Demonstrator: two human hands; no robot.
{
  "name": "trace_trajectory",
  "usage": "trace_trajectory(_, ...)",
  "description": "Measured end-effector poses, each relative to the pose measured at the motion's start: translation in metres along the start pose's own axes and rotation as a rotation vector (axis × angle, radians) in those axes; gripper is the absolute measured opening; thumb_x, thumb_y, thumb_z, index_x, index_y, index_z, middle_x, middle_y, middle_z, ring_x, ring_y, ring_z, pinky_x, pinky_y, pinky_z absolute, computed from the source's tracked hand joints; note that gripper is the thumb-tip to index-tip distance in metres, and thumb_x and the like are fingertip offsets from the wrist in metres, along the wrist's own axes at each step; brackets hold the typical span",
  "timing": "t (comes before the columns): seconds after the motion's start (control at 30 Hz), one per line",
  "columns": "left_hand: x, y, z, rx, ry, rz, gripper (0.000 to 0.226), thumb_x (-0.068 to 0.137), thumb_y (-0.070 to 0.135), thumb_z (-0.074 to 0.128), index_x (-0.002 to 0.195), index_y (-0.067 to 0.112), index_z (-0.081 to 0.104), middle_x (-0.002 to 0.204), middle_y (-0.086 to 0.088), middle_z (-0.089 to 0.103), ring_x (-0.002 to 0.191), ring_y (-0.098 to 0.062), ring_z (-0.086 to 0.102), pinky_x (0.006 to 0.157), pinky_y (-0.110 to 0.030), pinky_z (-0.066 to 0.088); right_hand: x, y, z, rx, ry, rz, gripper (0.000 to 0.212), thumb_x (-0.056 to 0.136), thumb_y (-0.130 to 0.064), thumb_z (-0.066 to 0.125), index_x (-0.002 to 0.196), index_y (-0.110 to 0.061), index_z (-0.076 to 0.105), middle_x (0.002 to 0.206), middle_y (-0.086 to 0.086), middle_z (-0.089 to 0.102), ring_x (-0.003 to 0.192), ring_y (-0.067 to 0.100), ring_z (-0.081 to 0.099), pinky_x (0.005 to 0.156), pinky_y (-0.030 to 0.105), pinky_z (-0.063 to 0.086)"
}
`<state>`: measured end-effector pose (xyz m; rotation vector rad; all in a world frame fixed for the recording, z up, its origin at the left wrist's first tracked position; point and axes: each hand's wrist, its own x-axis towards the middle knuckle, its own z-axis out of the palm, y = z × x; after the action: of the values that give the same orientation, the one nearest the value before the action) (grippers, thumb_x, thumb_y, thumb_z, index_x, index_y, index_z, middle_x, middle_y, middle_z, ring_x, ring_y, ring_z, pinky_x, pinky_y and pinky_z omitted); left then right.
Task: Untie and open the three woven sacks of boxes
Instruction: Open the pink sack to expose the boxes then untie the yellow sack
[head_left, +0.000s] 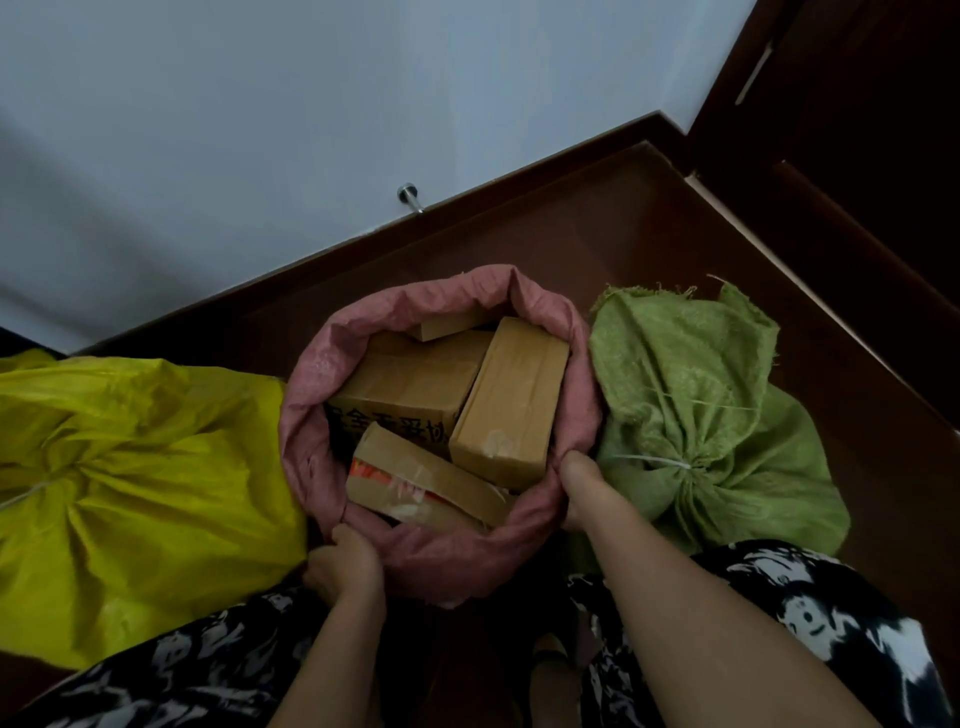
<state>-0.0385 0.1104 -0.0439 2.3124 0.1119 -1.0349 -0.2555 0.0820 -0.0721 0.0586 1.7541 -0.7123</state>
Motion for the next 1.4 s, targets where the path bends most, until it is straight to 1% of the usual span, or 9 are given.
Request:
trace_trajectory(0.17,-0.012,0.011,0.003,0.000,0.088,0.046,0.061,0.096,0.018,0.043,0.144,-0.006,0.015,0.153,-0.022,0.014,0.138,-0.040,0.022,0.112,-0.044,0.020,-0.018,-0.029,-0.004,-0.519,0.548,-0.453,0.038,0.089,-0.015,0.054,0.121,0.004,0.047,0.124,0.026,0.054,0.112,0.043,0.056,0.091,0.042,0.046)
trace_trajectory(0.3,-0.028,0.011,0.009,0.145,0.016,0.152,0.073,0.093,0.034,0.053,0.142,-0.007,0.018,0.150,-0.026,0.018,0.135,-0.044,0.026,0.107,-0.047,0.027,-0.013,-0.043,0.002,-0.492,0.525,-0.514,0.044,0.094,-0.032,0.054,0.115,0.006,0.054,0.119,0.026,0.058,0.109,0.041,0.057,0.087,0.039,0.046)
trace_trajectory(0.63,0.002,0.008,0.010,0.083,0.007,0.104,0.042,0.097,0.005,0.032,0.135,-0.012,0.039,0.135,-0.027,0.047,0.121,-0.039,0.050,0.091,-0.038,0.044,0.025,-0.033,0.004,0.066,0.461,-0.173,0.041,0.103,-0.022,0.039,0.129,0.007,0.050,0.131,0.022,0.055,0.121,0.034,0.054,0.096,0.036,0.042)
trace_trajectory(0.83,0.016,-0.004,0.007,0.290,-0.023,0.282,0.045,0.090,0.004,0.036,0.134,-0.008,0.041,0.131,-0.026,0.049,0.118,-0.039,0.049,0.100,-0.041,0.039,0.045,-0.015,0.003,-0.339,0.579,-0.325,0.039,0.089,-0.003,0.052,0.126,0.009,0.047,0.129,0.028,0.052,0.121,0.040,0.051,0.103,0.042,0.040)
trace_trajectory(1.0,0.000,-0.009,-0.005,0.429,-0.078,0.467,0.057,0.090,0.011,0.052,0.136,-0.010,0.025,0.138,-0.031,0.034,0.124,-0.045,0.040,0.102,-0.046,0.034,-0.013,-0.008,0.008,-0.737,0.835,-0.850,0.042,0.075,-0.001,0.058,0.117,-0.007,0.054,0.111,0.019,0.056,0.102,0.037,0.053,0.088,0.046,0.044)
trace_trajectory(1.1,-0.016,-0.001,-0.011,0.557,-0.027,0.591,0.066,0.086,0.020,0.062,0.136,-0.005,0.027,0.134,-0.027,0.035,0.122,-0.044,0.038,0.100,-0.051,0.034,-0.051,0.006,0.012,-0.969,0.431,-1.172,0.025,0.073,-0.002,0.053,0.092,-0.013,0.065,0.095,0.010,0.062,0.090,0.031,0.057,0.077,0.040,0.048)
trace_trajectory(1.2,-0.033,0.012,-0.023,0.637,-0.006,0.690,0.066,0.083,0.023,0.065,0.132,-0.006,0.030,0.131,-0.025,0.034,0.122,-0.042,0.036,0.099,-0.050,0.034,-0.081,0.021,0.018,-1.375,-0.201,-0.932,0.030,0.081,-0.011,0.048,0.102,-0.019,0.067,0.107,0.008,0.067,0.099,0.030,0.063,0.077,0.032,0.048)
trace_trajectory(1.27,-0.038,0.023,-0.034,0.661,-0.020,0.747,0.063,0.083,0.024,0.064,0.129,-0.005,0.033,0.131,-0.025,0.033,0.122,-0.042,0.035,0.099,-0.047,0.034,-0.092,0.026,0.024,-1.581,-0.295,-0.817,0.031,0.084,-0.016,0.051,0.109,-0.019,0.068,0.115,0.009,0.065,0.106,0.030,0.062,0.083,0.034,0.050)
trace_trajectory(1.4,-0.041,0.055,-0.067,0.583,-0.031,0.785,0.057,0.083,0.021,0.062,0.130,0.000,0.036,0.135,-0.022,0.030,0.125,-0.041,0.032,0.101,-0.045,0.032,-0.127,0.011,0.053,-1.367,-0.253,-0.946,0.022,0.085,-0.016,0.054,0.101,-0.018,0.068,0.106,0.007,0.067,0.097,0.028,0.063,0.071,0.031,0.047)
